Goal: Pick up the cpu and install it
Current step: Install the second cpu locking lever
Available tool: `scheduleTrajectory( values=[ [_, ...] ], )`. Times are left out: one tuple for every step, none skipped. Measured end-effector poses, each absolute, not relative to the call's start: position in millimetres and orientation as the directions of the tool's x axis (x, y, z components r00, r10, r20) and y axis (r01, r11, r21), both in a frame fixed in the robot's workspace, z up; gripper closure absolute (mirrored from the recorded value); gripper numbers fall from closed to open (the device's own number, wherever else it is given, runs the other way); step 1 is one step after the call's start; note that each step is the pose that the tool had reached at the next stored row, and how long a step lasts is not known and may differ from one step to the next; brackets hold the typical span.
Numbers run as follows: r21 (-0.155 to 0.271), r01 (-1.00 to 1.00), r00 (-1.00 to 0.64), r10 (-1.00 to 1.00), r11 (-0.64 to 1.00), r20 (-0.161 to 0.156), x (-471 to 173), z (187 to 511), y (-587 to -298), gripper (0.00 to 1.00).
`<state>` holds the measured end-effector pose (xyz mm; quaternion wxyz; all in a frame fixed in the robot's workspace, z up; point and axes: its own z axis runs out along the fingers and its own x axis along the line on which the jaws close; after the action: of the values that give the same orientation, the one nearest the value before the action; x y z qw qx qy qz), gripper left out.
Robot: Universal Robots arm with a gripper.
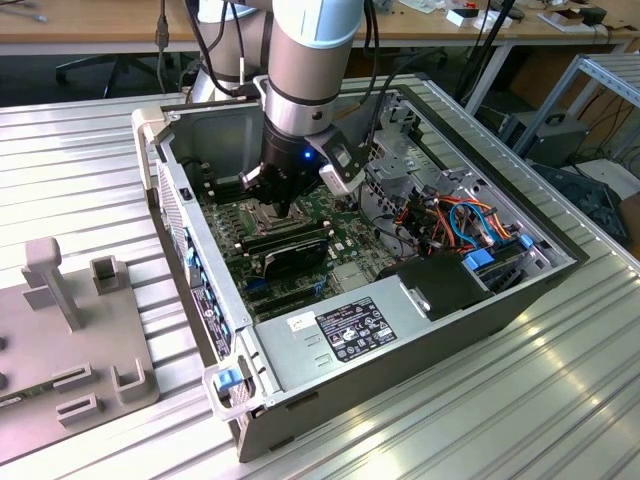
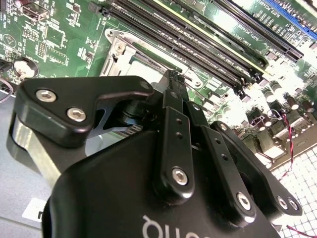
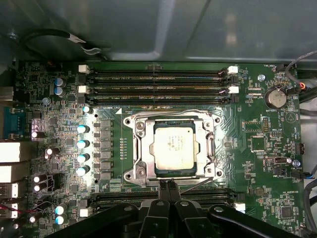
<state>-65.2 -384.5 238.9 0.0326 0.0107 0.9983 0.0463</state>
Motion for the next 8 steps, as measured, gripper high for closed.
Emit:
scheduleTrajectory(
  values=[
    [0.093, 0.018, -0.998, 0.024, 0.995, -0.064, -65.2, 238.9, -384.5, 0.89],
    [0.093, 0.018, -0.998, 0.024, 0.995, -0.064, -65.3, 238.9, -384.5, 0.89],
    [0.093, 0.018, -0.998, 0.024, 0.995, -0.064, -65.3, 238.9, -384.5, 0.89],
    [0.093, 0.018, -0.998, 0.025, 0.995, -0.064, -65.4, 238.9, -384.5, 0.89],
    [0.093, 0.019, -0.998, 0.025, 0.995, -0.064, -65.7, 238.9, -384.4, 0.89],
    [0.093, 0.018, -0.998, 0.025, 0.995, -0.064, -67.0, 238.9, -384.5, 0.89],
    [0.093, 0.018, -0.998, 0.024, 0.995, -0.064, -67.8, 238.9, -384.5, 0.89],
    [0.093, 0.018, -0.998, 0.024, 0.995, -0.064, -68.4, 238.8, -384.5, 0.89]
  ],
)
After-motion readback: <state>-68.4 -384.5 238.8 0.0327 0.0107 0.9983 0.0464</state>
